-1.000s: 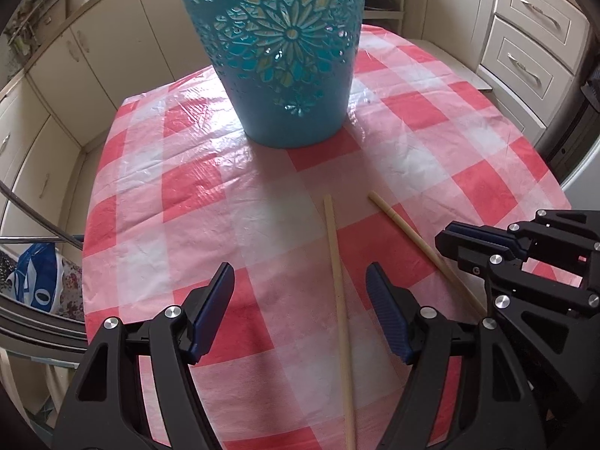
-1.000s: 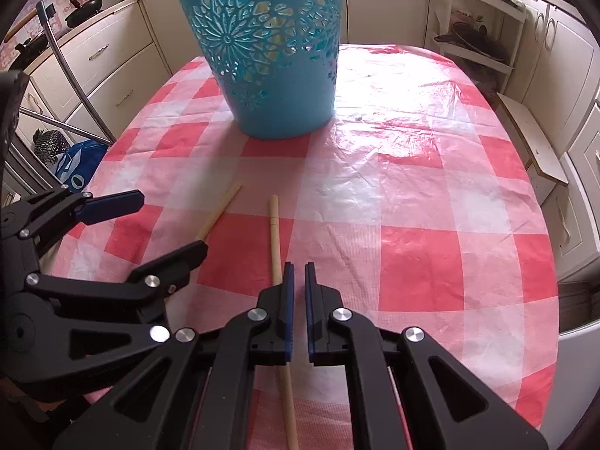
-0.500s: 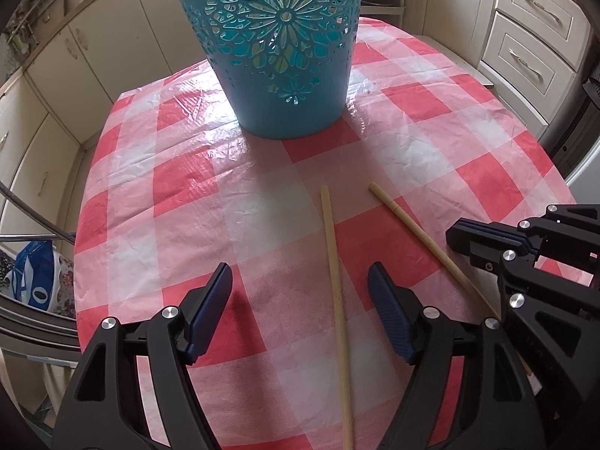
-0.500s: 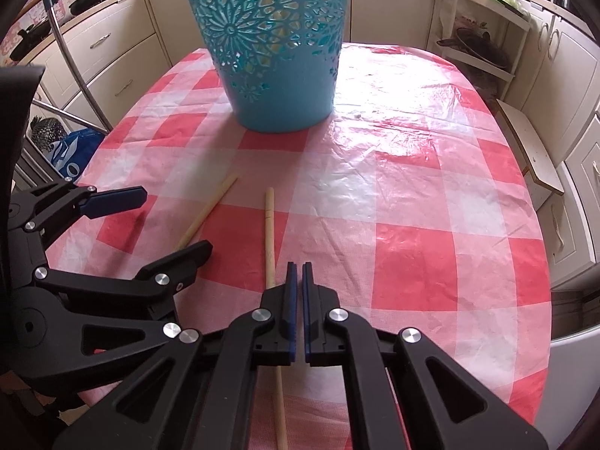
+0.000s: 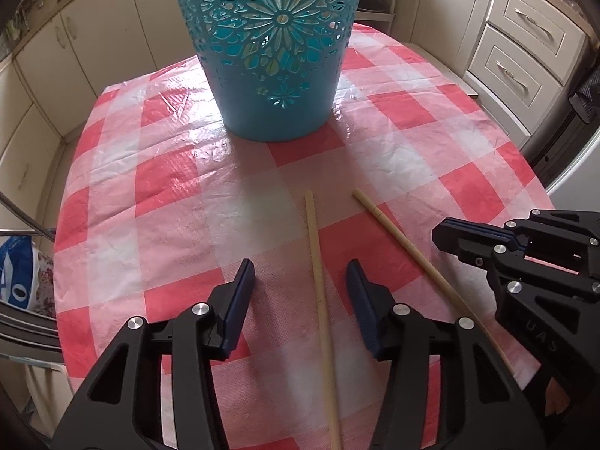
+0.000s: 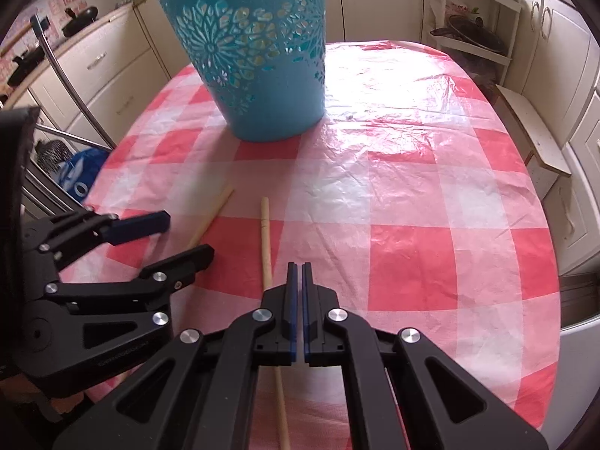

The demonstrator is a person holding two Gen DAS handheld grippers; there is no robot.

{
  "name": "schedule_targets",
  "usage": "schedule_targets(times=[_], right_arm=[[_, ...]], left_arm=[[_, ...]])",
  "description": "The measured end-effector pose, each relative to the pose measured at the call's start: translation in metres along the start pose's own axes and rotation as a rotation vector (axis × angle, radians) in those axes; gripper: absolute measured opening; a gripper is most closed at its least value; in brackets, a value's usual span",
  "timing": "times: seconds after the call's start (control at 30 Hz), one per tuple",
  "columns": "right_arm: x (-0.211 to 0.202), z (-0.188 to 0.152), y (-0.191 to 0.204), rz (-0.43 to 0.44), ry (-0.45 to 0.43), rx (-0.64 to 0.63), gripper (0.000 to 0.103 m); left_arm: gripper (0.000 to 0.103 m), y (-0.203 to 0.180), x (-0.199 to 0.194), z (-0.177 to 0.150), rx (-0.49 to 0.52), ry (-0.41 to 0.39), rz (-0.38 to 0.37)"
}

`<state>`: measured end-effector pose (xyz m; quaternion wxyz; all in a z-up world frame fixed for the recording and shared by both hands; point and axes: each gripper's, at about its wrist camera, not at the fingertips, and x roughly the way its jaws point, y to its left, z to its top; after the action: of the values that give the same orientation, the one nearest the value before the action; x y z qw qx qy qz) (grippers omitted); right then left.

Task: Organize utensils
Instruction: 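Lower both tools to the last two sticks and grasp one each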

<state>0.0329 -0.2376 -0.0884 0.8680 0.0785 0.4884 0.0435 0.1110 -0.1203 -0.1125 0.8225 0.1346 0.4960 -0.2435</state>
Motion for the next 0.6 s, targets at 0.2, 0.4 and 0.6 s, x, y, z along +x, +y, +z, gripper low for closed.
schedule_targets(times=[0.2, 0.4, 0.6], right_arm=[[0.004, -0.002, 0.008, 0.021, 0.032, -0.037, 0.003], [0.007, -0.004, 0.015, 0.019, 0.042, -0.072, 0.003], [-0.005, -0.002, 0.01, 0.066, 0.002, -0.032, 0.041]], left_arm=[[0.06, 0.0, 0.001, -0.002, 0.025, 0.009, 0.029], [0.061, 0.004, 0.001, -0.002, 0.027, 0.004, 0.024], [0.061, 0.011, 0.002, 0.002, 0.008, 0.015, 0.022]])
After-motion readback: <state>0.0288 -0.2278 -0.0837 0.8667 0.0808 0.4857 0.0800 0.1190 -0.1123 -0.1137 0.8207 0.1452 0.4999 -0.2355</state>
